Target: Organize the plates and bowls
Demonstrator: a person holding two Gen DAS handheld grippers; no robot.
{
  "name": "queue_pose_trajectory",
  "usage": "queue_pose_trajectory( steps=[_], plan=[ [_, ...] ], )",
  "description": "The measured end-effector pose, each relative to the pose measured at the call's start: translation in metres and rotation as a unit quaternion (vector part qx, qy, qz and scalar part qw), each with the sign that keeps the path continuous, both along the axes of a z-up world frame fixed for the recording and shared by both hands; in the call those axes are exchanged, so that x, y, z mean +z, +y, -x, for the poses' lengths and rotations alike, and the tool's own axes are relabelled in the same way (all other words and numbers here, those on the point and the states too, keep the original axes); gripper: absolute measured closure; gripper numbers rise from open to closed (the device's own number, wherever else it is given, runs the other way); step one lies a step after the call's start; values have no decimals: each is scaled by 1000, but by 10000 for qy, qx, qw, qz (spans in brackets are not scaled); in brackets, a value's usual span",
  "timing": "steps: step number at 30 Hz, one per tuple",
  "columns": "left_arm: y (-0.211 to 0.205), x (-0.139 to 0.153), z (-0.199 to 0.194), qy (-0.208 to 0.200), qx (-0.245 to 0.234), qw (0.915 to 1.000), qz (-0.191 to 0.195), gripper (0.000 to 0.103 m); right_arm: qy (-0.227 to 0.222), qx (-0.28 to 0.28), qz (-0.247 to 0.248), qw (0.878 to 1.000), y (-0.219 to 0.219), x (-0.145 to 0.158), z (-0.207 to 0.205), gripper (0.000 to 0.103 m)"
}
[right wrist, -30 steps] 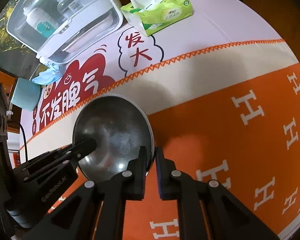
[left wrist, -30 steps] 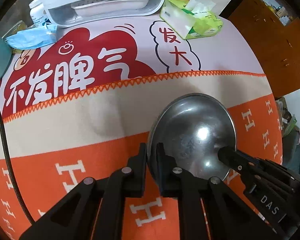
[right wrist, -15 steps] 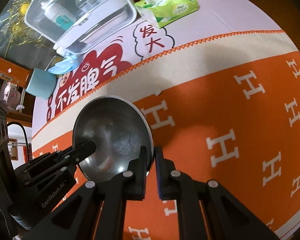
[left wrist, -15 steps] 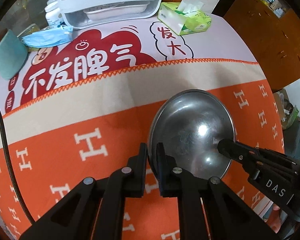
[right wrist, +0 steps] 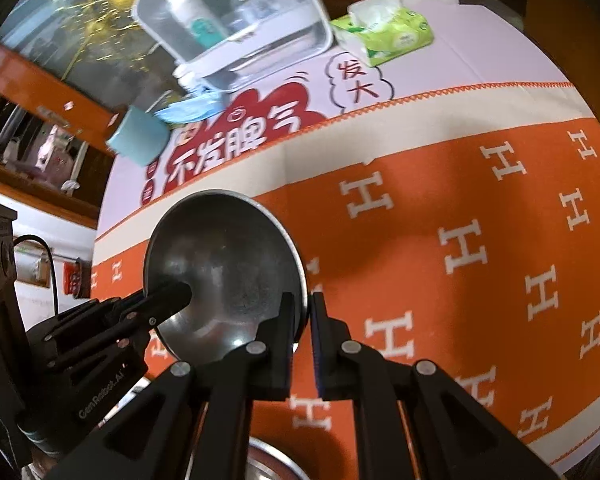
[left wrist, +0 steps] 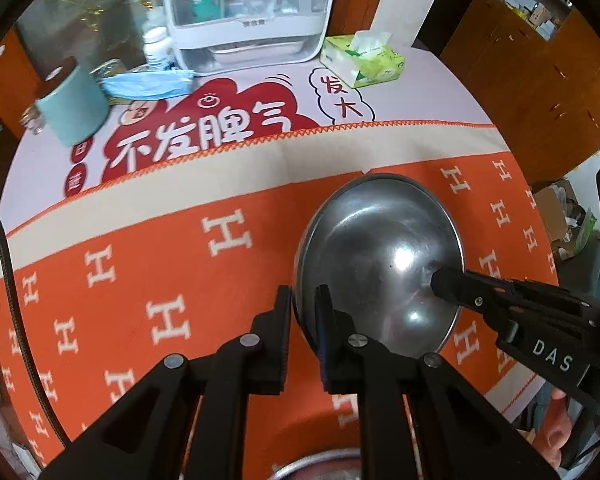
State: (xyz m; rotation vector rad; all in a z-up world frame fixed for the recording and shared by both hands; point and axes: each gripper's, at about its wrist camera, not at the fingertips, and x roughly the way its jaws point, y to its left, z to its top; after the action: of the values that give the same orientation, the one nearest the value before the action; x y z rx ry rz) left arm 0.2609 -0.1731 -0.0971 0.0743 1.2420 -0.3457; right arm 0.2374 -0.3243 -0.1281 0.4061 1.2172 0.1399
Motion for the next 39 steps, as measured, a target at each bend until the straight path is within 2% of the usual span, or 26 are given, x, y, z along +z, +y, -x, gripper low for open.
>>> queue_pose_trajectory(
  steps=[8, 14, 21, 33, 39],
  plan=[
    [30, 11, 65, 40, 79, 10000, -22, 92, -99, 427, 36, 9990, 31, 15, 54, 95],
    [50, -10, 123, 385, 172, 9991, 47, 91, -49, 720, 73, 9974, 48, 10, 97, 95],
    [57, -32, 171, 633, 196, 9978, -25, 90, 112, 997, 200, 9948, 61, -5, 133, 95],
    [60, -60, 206, 1056, 206, 9942, 39, 89, 474, 1093, 236, 9926, 64, -33, 166, 95],
    [60, -65, 212, 1056, 174, 9943, -35, 89, 584, 1186, 283, 9908, 67, -42, 173, 95]
  ],
)
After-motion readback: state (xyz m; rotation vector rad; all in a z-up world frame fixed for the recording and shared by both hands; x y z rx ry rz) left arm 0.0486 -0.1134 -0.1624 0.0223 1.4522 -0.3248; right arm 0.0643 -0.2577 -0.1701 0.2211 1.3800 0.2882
